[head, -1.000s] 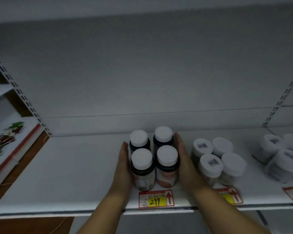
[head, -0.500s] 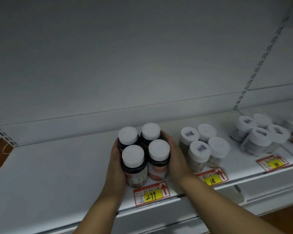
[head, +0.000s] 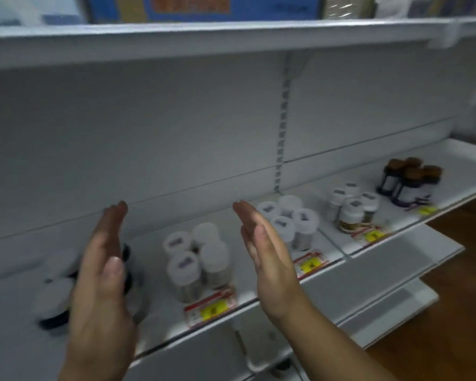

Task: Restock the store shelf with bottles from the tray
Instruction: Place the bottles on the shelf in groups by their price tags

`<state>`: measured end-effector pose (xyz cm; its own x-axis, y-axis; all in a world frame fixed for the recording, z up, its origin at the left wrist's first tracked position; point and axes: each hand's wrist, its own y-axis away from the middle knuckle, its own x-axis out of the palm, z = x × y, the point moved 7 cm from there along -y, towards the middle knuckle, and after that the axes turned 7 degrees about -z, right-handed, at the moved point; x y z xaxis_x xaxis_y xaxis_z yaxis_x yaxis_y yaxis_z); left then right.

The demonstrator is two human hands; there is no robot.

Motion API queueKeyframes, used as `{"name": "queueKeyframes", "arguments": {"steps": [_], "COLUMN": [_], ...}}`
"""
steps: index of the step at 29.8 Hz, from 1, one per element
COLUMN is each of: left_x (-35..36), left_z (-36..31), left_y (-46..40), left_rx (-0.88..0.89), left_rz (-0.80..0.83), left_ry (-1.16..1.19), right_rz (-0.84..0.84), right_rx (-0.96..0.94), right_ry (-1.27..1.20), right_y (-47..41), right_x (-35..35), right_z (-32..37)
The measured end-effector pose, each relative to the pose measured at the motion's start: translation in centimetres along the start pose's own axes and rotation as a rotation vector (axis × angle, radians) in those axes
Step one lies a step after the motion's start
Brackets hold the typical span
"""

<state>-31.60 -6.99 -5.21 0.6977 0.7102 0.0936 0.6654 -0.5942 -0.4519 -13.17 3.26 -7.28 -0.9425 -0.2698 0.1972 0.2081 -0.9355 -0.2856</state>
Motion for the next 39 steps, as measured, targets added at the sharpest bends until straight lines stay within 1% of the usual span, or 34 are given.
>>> {"name": "queueKeyframes", "arguments": {"steps": [1, 3, 4, 6, 9, 11, 13, 17, 19, 22, 24, 25, 27, 29, 33, 37, 39], "left_x": [3.0, 9.1, 12.3, 17.9, 24.8, 27.6, 29.8, 33.5, 35.3, 38.1, 39.9, 40.9, 42.6, 43.8, 43.9, 43.8, 43.3], "left_z": [-0.8, -1.8, -1.7, -0.8, 0.2, 2.1, 4.2, 7.6, 9.5, 12.0, 13.2, 13.6, 14.3, 15.6, 16.5, 15.8, 15.3], "left_y": [1.7, 4.3, 5.7, 8.1, 10.8, 12.1, 13.0, 13.7, 13.0, 11.1, 9.9, 9.6, 9.2, 9.2, 8.5, 8.1, 8.1], "left_rx": [0.057, 0.071, 0.059, -0.031, -0.092, -0.159, -0.231, -0.323, -0.376, -0.466, -0.537, -0.545, -0.527, -0.527, -0.511, -0.508, -0.506], "left_rz": [0.061, 0.152, 0.198, 0.288, 0.367, 0.359, 0.318, 0.246, 0.227, 0.172, 0.103, 0.086, 0.076, 0.076, 0.039, 0.022, -0.015], "left_ry": [0.03, 0.07, 0.066, 0.087, 0.045, 0.002, -0.044, -0.092, -0.112, -0.139, -0.088, -0.042, 0.052, 0.069, 0.102, 0.097, 0.079], "right_rz": [-0.033, -0.092, -0.12, -0.182, -0.25, -0.267, -0.278, -0.365, -0.366, -0.314, -0.302, -0.283, -0.187, -0.107, 0.014, 0.034, 0.077], "right_rx": [0.009, 0.017, 0.027, 0.05, 0.064, 0.084, 0.112, 0.156, 0.162, 0.216, 0.298, 0.318, 0.319, 0.344, 0.355, 0.361, 0.363], "right_ry": [0.005, 0.031, 0.041, 0.053, 0.111, 0.146, 0.183, 0.208, 0.206, 0.214, 0.212, 0.232, 0.262, 0.243, 0.188, 0.197, 0.2], "right_y": [0.0, -0.2, -0.3, -0.5, -0.6, -1.0, -1.8, -4.8, -7.2, -11.8, -14.9, -16.1, -17.6, -18.5, -19.1, -18.9, -18.8], "right_x": [-2.7, -8.8, -11.7, -17.3, -23.7, -26.6, -29.4, -34.5, -35.8, -36.1, -35.6, -35.3, -34.2, -33.7, -33.0, -32.9, -33.0], "right_z": [0.3, 1.0, 1.3, 1.8, 1.8, 1.4, 0.9, -0.3, -1.1, -3.2, -4.7, -5.4, -6.5, -7.6, -8.6, -9.6, -9.4]}}
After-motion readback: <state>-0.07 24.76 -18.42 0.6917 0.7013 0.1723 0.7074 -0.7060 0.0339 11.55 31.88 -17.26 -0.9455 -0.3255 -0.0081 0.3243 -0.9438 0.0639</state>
